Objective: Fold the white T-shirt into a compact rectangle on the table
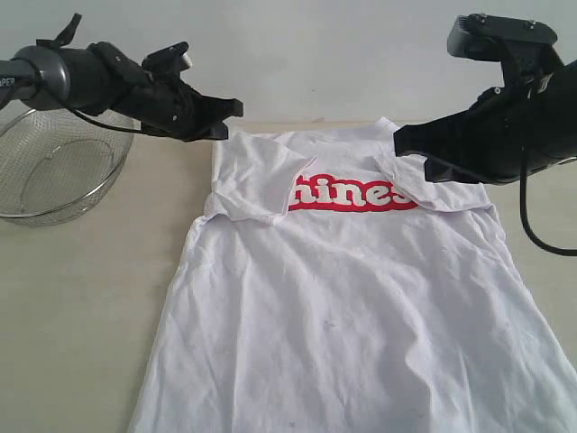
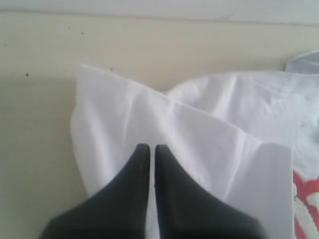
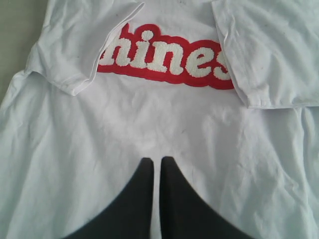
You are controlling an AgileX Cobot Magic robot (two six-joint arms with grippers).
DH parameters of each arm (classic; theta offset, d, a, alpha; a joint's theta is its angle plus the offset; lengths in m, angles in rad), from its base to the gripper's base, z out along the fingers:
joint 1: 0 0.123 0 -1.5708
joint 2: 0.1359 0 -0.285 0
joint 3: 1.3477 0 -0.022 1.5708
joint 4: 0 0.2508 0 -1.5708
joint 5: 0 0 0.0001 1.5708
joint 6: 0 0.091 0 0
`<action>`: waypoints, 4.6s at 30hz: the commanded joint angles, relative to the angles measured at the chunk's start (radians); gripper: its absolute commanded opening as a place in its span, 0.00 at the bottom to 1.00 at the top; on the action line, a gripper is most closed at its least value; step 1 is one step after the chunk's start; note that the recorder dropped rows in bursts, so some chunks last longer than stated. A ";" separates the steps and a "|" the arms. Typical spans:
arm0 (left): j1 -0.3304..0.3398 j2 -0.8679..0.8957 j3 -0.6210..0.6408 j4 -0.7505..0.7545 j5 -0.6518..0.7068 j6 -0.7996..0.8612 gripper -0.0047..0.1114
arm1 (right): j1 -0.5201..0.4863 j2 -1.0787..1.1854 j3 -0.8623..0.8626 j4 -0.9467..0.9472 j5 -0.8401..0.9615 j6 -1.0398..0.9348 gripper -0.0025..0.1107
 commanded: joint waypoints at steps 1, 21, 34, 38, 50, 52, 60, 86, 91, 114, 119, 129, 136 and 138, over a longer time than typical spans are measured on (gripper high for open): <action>0.009 0.033 -0.023 0.024 -0.019 -0.013 0.08 | 0.000 -0.009 0.003 0.004 -0.004 -0.002 0.02; 0.028 0.088 -0.147 0.026 -0.040 -0.038 0.08 | 0.000 -0.009 0.003 0.010 -0.002 -0.002 0.02; 0.034 0.178 -0.204 0.033 0.026 -0.040 0.08 | 0.000 -0.009 0.003 0.015 -0.002 -0.002 0.02; 0.040 0.168 -0.215 0.027 0.042 -0.040 0.08 | 0.000 -0.009 0.003 0.015 -0.002 -0.002 0.02; 0.043 0.188 -0.272 0.029 0.023 -0.035 0.08 | 0.000 -0.009 0.003 0.016 -0.007 -0.002 0.02; 0.043 0.204 -0.272 0.032 0.023 -0.035 0.08 | 0.000 -0.009 0.003 0.016 -0.007 -0.002 0.02; 0.044 0.228 -0.274 0.032 0.042 -0.035 0.08 | 0.000 -0.009 0.003 0.016 -0.007 -0.002 0.02; 0.059 0.198 -0.331 0.070 0.096 -0.043 0.08 | 0.000 -0.011 0.003 0.024 -0.039 -0.019 0.02; 0.095 0.111 -0.331 0.071 0.193 -0.106 0.08 | -0.005 -0.034 0.003 0.024 -0.039 0.004 0.02; 0.127 -0.459 0.245 -0.078 0.720 0.032 0.08 | -0.450 -0.064 0.003 0.426 0.294 -0.371 0.02; 0.131 -0.615 0.607 -0.217 0.626 0.236 0.08 | -0.496 0.023 0.003 0.527 0.410 -0.490 0.02; 0.151 -0.760 1.085 -0.550 0.562 0.478 0.08 | -0.512 0.120 0.003 0.551 0.523 -0.483 0.02; 0.153 -0.774 1.200 -0.570 0.638 0.543 0.08 | -0.512 0.079 0.059 0.542 0.637 -0.490 0.02; 0.155 -0.793 1.241 -0.576 0.622 0.560 0.08 | -0.512 0.040 0.102 0.488 0.609 -0.485 0.02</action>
